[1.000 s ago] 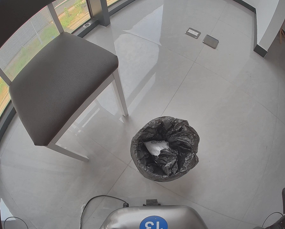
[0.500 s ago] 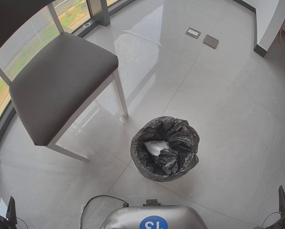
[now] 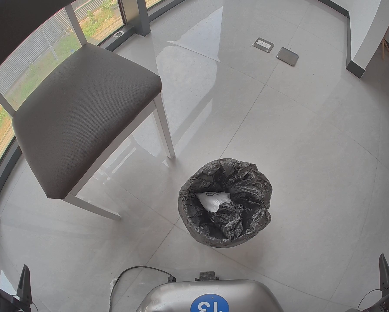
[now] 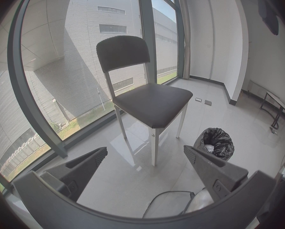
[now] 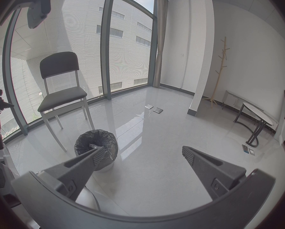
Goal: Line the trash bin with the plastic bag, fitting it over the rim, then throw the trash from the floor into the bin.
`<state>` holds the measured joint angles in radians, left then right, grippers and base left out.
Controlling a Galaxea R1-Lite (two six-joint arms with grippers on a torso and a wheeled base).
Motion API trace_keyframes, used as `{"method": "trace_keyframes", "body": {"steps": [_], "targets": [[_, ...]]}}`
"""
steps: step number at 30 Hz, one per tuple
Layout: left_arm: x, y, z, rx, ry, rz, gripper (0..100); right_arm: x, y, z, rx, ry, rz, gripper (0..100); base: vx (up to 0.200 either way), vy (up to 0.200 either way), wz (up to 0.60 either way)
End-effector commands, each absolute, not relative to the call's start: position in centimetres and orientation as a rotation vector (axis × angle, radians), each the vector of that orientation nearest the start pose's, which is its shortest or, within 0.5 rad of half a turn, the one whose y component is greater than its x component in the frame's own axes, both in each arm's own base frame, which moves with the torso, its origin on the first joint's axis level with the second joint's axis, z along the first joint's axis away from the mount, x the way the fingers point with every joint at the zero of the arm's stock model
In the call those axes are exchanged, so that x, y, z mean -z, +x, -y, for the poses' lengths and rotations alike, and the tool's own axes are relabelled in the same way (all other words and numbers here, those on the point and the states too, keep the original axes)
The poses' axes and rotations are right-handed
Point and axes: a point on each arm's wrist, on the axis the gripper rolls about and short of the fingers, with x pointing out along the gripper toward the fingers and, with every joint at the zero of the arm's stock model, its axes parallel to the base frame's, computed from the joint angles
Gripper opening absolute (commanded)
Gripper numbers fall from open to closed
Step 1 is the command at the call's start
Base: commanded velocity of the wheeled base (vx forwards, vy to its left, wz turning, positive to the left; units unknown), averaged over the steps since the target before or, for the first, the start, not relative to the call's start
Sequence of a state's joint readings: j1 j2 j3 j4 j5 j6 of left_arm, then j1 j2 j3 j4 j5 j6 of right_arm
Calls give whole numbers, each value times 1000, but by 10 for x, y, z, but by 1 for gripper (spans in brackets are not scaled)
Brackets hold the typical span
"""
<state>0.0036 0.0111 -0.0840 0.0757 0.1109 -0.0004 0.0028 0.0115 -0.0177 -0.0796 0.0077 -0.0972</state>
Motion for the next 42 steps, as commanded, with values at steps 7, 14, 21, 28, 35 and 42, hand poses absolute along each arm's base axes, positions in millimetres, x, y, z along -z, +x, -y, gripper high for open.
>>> {"method": "trace_keyframes", "body": {"steps": [7,14,21,28,35,42], "targets": [[-75,-23,1,25,2,0,100,-84,-23,-1,-32,-50,79,100,0,0,0],[-76,-23,1,25,3,2,100,-84,-23,-1,-42,-23,80,100,0,0,0],[-75,-23,1,25,2,0,100,-84,-23,-2,-78,-3,77,100,0,0,0],[-75,-23,1,25,2,0,100,-84,-23,-4,-190,-7,80,100,0,0,0],[-75,-23,1,25,2,0,100,-82,-24,-5,-247,-13,68,100,0,0,0],[-75,-23,1,25,2,0,100,-82,-24,-5,-243,-72,72,100,0,0,0]]}}
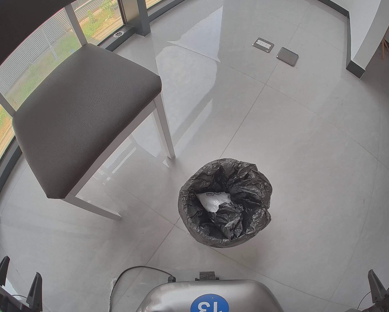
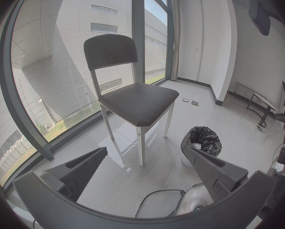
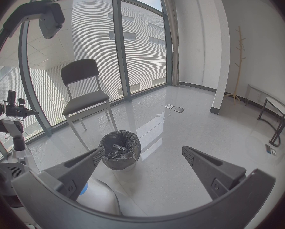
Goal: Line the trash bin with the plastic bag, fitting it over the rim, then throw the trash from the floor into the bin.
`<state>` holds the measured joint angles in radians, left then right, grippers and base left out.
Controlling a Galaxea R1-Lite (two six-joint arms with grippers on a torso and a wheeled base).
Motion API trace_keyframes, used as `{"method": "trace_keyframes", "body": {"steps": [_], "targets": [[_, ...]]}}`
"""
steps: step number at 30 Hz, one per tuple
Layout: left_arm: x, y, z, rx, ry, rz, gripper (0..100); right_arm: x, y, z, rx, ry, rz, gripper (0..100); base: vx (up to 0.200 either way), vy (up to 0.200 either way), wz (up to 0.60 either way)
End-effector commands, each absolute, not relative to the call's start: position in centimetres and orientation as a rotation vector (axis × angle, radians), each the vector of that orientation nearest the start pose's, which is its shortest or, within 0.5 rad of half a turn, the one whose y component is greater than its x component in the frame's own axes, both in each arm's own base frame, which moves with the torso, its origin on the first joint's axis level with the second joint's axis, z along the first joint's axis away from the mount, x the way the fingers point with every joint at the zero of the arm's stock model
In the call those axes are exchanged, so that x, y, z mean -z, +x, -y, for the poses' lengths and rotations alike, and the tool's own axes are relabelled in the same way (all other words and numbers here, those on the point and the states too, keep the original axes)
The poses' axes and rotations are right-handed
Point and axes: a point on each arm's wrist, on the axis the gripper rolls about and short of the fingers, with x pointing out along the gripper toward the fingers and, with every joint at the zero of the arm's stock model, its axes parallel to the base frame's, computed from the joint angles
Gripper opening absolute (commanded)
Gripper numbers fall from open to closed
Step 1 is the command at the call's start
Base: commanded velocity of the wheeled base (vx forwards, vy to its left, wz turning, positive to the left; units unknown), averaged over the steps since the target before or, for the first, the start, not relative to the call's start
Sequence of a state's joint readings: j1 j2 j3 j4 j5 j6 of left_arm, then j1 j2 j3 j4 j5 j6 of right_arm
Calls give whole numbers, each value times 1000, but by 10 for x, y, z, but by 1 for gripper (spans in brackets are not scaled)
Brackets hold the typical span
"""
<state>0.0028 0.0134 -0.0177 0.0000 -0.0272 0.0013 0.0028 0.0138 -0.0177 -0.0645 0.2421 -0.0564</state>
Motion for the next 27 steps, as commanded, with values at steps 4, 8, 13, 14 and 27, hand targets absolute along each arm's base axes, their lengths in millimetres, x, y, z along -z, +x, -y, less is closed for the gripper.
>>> {"method": "trace_keyframes", "body": {"steps": [4,8,13,14,27], "targets": [[-76,-23,1,25,2,2,100,-82,-24,-5,-231,-81,74,100,0,0,0],[-75,-23,1,25,2,0,100,-82,-23,-3,-128,-81,69,100,0,0,0],[-76,-23,1,25,2,2,100,-75,-23,1,18,-5,0,100,0,0,0],[-75,-23,1,25,2,0,100,-76,-23,1,20,11,-1,100,0,0,0],[-76,-23,1,32,3,2,100,-76,-23,0,12,8,-1,100,0,0,0]]}}
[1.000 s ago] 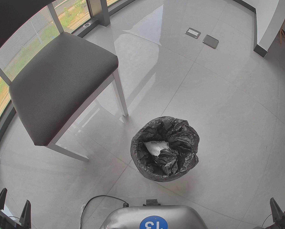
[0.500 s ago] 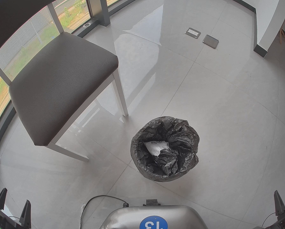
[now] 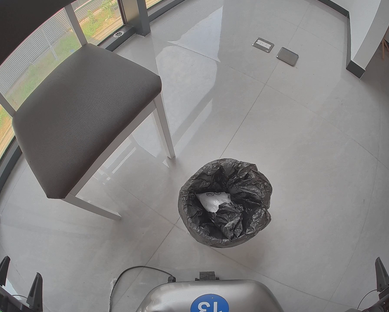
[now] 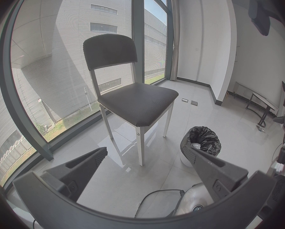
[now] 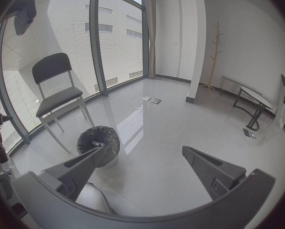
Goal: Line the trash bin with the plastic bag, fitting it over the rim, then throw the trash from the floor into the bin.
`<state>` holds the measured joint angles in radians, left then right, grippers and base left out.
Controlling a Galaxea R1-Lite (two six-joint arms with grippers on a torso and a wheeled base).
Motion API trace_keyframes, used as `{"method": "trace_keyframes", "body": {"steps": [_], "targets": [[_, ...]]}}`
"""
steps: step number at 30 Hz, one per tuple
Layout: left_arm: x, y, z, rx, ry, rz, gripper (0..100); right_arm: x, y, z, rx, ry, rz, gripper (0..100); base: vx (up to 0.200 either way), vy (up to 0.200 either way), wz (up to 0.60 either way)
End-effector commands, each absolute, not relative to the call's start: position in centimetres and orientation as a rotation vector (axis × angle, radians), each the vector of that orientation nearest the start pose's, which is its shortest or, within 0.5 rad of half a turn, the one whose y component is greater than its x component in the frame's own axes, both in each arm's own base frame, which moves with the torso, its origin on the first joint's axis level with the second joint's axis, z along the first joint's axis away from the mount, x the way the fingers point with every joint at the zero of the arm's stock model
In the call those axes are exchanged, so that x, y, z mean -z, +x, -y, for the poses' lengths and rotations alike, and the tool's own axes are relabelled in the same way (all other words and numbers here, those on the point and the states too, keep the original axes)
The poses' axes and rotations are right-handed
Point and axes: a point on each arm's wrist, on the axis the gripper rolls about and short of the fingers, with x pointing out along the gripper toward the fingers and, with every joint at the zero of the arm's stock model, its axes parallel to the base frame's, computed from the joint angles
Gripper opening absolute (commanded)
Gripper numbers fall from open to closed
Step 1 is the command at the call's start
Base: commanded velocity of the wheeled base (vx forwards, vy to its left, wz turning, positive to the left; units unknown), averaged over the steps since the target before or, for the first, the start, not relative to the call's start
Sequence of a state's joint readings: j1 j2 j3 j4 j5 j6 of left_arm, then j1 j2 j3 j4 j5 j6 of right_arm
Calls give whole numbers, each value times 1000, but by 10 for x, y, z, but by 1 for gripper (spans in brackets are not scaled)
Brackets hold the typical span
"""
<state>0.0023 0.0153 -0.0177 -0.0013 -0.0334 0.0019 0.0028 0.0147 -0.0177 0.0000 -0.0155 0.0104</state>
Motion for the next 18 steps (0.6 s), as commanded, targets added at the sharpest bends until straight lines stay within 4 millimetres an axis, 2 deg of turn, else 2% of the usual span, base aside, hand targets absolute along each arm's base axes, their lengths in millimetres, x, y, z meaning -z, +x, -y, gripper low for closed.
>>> {"method": "trace_keyframes", "body": {"steps": [1,18], "targets": [[-76,-23,1,31,2,2,100,-76,-23,0,11,6,-2,100,0,0,0],[-76,-23,1,28,0,2,100,-76,-23,0,-3,8,2,100,0,0,0]]}}
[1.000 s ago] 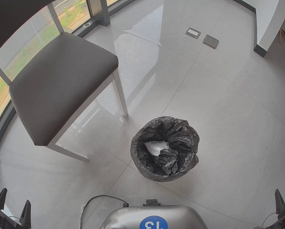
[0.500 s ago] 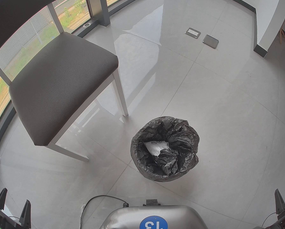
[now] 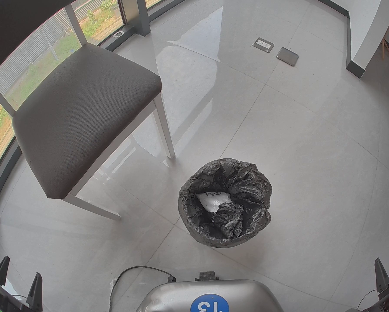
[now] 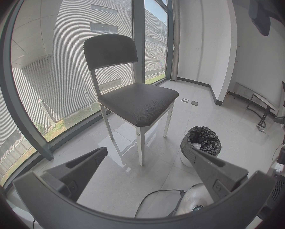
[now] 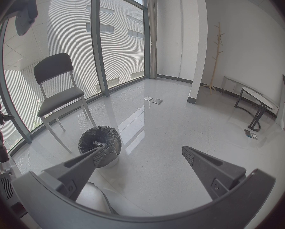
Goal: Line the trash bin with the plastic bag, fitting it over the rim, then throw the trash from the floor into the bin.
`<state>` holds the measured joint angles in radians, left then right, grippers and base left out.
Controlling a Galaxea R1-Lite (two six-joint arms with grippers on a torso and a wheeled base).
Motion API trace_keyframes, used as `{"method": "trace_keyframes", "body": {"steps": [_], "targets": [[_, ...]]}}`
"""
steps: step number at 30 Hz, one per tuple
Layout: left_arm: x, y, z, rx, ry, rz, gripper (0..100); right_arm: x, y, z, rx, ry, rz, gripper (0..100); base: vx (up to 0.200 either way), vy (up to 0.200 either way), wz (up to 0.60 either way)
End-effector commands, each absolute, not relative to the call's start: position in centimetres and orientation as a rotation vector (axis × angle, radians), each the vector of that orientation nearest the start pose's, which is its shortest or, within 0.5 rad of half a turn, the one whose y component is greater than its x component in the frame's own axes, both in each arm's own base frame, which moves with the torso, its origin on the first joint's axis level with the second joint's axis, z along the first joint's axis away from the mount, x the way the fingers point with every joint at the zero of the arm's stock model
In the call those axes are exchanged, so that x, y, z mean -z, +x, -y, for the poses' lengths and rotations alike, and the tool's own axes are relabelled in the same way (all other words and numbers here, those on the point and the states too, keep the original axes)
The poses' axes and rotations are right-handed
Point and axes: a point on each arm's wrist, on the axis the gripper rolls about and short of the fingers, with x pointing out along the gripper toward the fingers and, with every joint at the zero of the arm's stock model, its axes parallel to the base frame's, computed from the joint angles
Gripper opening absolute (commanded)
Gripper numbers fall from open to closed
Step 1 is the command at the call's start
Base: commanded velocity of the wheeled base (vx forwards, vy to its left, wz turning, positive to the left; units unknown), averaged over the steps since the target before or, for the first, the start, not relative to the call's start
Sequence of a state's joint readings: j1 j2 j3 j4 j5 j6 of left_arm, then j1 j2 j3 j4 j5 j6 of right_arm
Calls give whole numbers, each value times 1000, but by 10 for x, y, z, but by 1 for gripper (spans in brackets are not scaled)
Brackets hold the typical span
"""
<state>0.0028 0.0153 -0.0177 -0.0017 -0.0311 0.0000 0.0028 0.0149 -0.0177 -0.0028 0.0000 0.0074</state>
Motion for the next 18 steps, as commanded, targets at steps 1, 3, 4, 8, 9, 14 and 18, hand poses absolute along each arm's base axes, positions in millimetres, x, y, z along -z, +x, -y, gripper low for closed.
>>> {"method": "trace_keyframes", "body": {"steps": [1,3,4,8,9,14,18], "targets": [[-76,-23,1,28,0,2,100,-76,-23,0,-3,8,2,100,0,0,0],[-76,-23,1,28,0,2,100,-76,-23,0,-3,8,2,100,0,0,0],[-76,-23,1,28,0,2,100,-76,-23,0,-3,6,2,100,0,0,0],[-76,-23,1,28,0,2,100,-76,-23,0,-3,8,2,100,0,0,0],[-76,-23,1,28,0,2,100,-76,-23,0,-3,8,2,100,0,0,0],[-76,-23,1,28,0,2,100,-76,-23,0,-3,8,2,100,0,0,0],[-76,-23,1,28,0,2,100,-76,-23,0,-3,8,2,100,0,0,0]]}}
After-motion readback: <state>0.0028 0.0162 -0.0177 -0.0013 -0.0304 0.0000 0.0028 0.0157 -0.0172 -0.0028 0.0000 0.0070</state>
